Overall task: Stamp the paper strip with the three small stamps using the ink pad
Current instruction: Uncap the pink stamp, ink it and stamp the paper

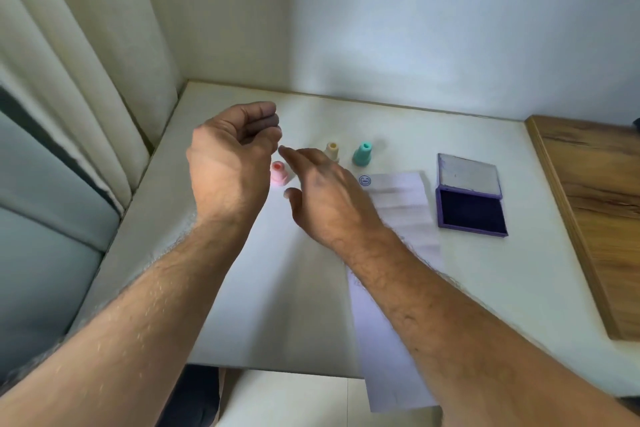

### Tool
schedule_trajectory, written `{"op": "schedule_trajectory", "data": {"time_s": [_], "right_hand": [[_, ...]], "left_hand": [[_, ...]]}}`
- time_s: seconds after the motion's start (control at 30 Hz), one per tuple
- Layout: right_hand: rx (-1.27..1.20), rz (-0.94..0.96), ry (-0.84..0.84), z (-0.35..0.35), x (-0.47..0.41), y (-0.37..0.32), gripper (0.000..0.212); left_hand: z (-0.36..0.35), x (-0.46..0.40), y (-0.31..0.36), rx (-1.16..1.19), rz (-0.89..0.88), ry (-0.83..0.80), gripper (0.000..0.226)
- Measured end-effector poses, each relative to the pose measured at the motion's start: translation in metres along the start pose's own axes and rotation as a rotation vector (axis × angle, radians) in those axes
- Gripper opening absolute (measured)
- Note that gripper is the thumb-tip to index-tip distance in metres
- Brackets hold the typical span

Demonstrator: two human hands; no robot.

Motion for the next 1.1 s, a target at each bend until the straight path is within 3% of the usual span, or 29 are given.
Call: {"op": "schedule_trajectory", "data": {"time_s": [0.13,0.3,0.5,0.6,0.77,0.93,1.1], "right_hand": [[0.047,0.062,-0.034,-0.008,-0.007,-0.011,0.038],[0.032,-0.042,0.021,-0.01,-0.013,-0.008,0.022],[-0.475,-0.648,0.105,0.015,0.01,0.024,0.02],[-0.659,-0.794,0.108,0.03,0.025,0.031,0.025],[-0.826,-1.068,0.17,0.063,0.045,0.04,0.015],[-0.945,-1.21,0.151,0.085,0.061,0.048,0.014],[-1.006,-1.287,0.095,0.085,0.075,0.056,0.022]], "left_hand": [[-0.001,-0.001,-0.002,-0.02,-0.003,-0.015,0.026],[-0.003,-0.001,-0.002,-0.027,-0.01,-0.032,0.025],[-0.007,0.008,0.005,-0.063,-0.063,-0.16,0.022],[-0.016,0.02,0.007,-0.128,-0.105,-0.293,0.022],[-0.03,0.036,0.009,-0.176,-0.148,-0.487,0.028],[-0.041,0.052,0.015,-0.153,-0.206,-0.659,0.033],[-0.046,0.058,0.012,-0.164,-0.203,-0.695,0.036]]}}
Point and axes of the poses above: each hand's wrist, its own x-axis away from the middle knuckle, its own z-axis out of the back of the hand, y = z × x, the point moved 4 cm from there along -x, towards the middle knuckle, and after that the axes turned 13 degrees about y, right-handed, at the moved point
